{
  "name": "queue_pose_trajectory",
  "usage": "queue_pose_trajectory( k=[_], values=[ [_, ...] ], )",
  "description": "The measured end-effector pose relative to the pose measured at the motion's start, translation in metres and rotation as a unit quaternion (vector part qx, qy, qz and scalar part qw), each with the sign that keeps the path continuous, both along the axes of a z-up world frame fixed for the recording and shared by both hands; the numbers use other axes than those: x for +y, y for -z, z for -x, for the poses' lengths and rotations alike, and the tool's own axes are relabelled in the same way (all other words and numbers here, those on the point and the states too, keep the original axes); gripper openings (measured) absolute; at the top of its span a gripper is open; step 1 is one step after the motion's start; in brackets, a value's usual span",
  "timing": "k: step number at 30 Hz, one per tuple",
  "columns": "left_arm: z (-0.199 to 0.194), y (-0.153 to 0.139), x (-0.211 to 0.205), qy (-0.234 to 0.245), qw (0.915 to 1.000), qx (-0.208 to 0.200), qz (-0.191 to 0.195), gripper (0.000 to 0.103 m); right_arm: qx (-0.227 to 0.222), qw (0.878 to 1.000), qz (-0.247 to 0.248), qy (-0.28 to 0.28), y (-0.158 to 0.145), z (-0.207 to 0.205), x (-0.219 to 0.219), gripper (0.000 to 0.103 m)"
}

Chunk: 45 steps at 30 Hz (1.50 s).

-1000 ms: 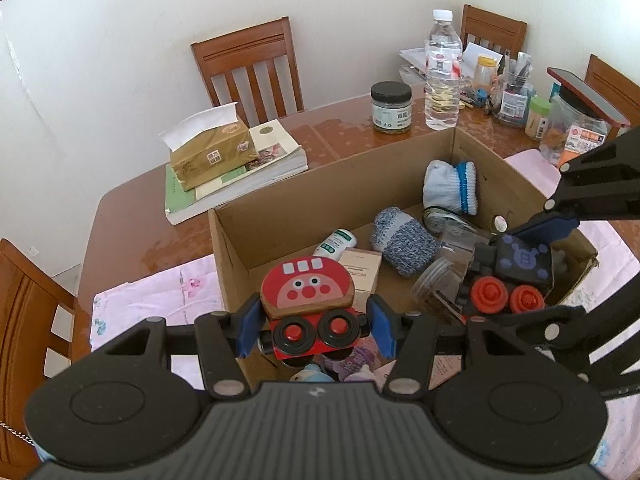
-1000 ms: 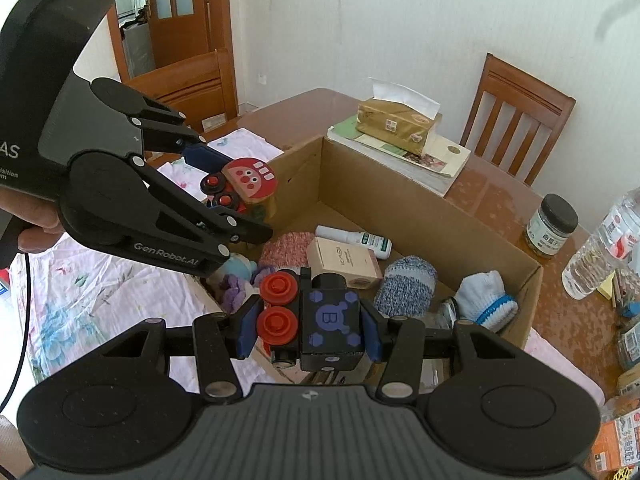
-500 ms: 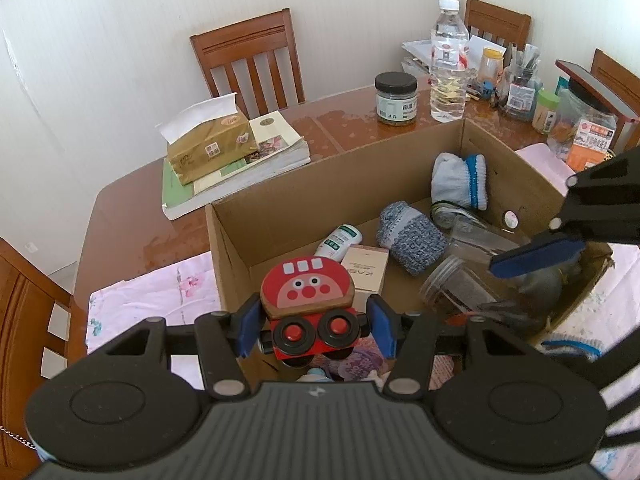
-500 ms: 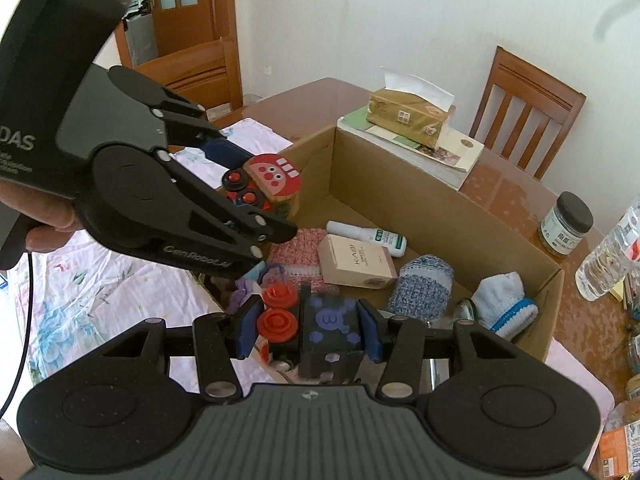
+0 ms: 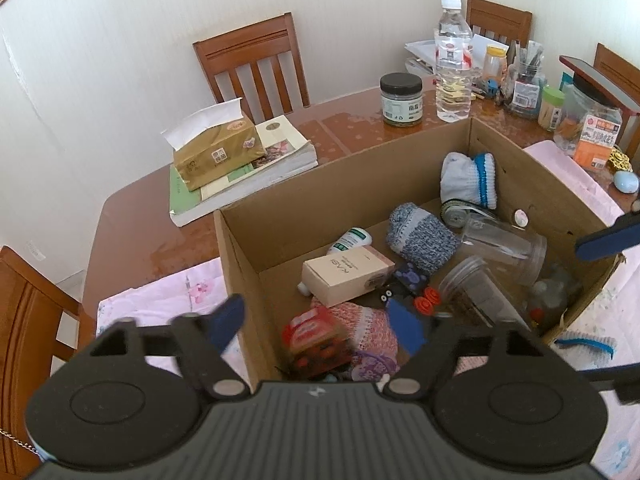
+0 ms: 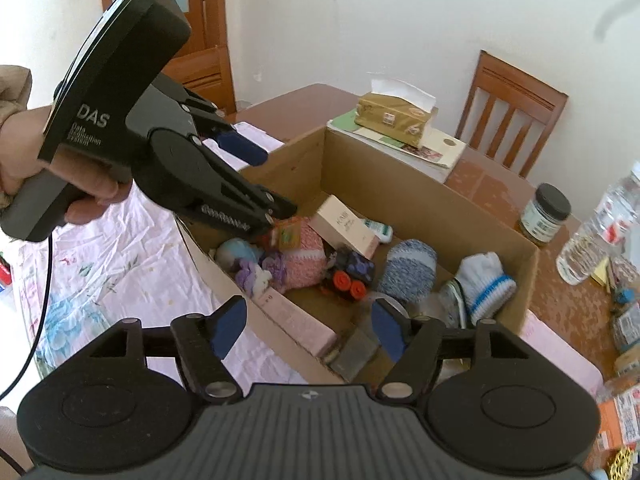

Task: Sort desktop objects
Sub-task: 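Open both tools to drop the toy car and wheeled block into the box, then move both tools back toward the white knit sock bundle and black oval piece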

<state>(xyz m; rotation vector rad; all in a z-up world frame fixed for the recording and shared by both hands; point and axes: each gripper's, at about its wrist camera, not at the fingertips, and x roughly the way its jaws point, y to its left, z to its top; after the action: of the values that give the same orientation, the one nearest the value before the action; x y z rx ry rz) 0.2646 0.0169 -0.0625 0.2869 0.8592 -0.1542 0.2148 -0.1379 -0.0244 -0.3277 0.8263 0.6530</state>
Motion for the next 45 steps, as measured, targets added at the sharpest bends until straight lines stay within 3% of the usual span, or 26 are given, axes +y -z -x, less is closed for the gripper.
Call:
queue_pose_trajectory(
  k=[11,34,45],
  values=[
    [0.022,-0.011,-0.011,0.036,0.9992,-0.008,-0.016,0.089,-0.011,0.999,-0.028,0.044,-0.006,0.019,-0.026,0.102],
    [0.098,-0.041,-0.031,0.095,0.9940,-0.052,-0.014,0.094,-0.012,0.997,-0.014,0.070,0.008,0.054,-0.046,0.103],
    [0.129,-0.034,-0.048,0.138,0.9897,-0.036,0.016,0.095,0.022,0.994,-0.006,0.102,0.035,0.068,-0.071,0.103]
  ],
)
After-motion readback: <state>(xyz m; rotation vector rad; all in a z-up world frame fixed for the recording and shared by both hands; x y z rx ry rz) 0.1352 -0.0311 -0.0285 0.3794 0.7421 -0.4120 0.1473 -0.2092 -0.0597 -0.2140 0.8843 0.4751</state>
